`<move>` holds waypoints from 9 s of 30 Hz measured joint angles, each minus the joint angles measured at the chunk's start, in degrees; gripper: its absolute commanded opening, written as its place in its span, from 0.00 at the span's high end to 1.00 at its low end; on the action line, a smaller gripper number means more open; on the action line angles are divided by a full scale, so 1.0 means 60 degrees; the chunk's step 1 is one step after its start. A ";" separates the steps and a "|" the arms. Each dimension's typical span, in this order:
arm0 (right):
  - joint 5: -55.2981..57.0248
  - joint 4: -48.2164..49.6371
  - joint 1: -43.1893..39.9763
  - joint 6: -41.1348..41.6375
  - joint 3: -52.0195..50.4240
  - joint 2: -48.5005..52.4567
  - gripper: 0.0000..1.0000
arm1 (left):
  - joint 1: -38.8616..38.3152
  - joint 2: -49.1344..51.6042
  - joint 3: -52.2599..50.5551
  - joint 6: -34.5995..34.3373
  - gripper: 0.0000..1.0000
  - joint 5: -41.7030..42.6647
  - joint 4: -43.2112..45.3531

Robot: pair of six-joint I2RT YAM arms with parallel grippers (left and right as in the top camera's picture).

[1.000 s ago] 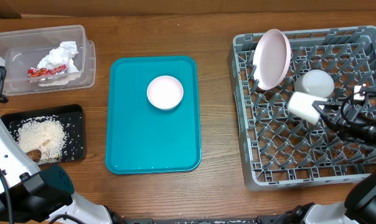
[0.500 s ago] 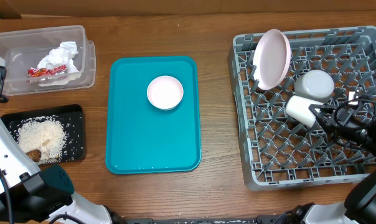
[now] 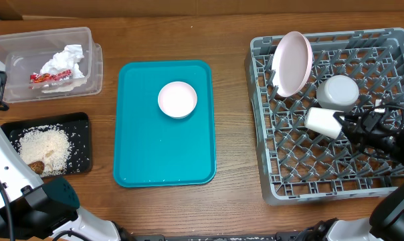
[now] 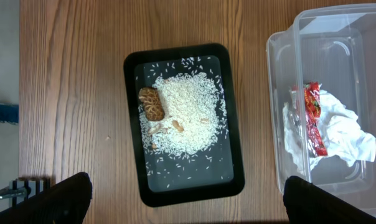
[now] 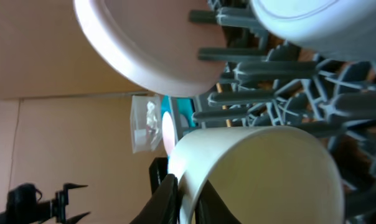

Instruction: Sort waste into correct bins and load items into the dishwasher

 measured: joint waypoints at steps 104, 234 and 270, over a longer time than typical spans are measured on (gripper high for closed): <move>1.2968 -0.5206 0.4419 0.6156 0.5734 0.0994 0.96 | 0.0000 0.0000 0.0000 0.0000 0.00 0.0000 0.0000; 1.3256 -0.0251 1.5639 0.2619 0.7923 0.4827 0.56 | 0.0000 0.0004 0.0000 0.0000 0.00 0.0000 0.0000; 1.2976 0.0670 1.5708 0.2656 0.7053 0.4936 0.68 | 0.0000 0.0000 0.0000 0.0000 0.00 0.0004 0.0000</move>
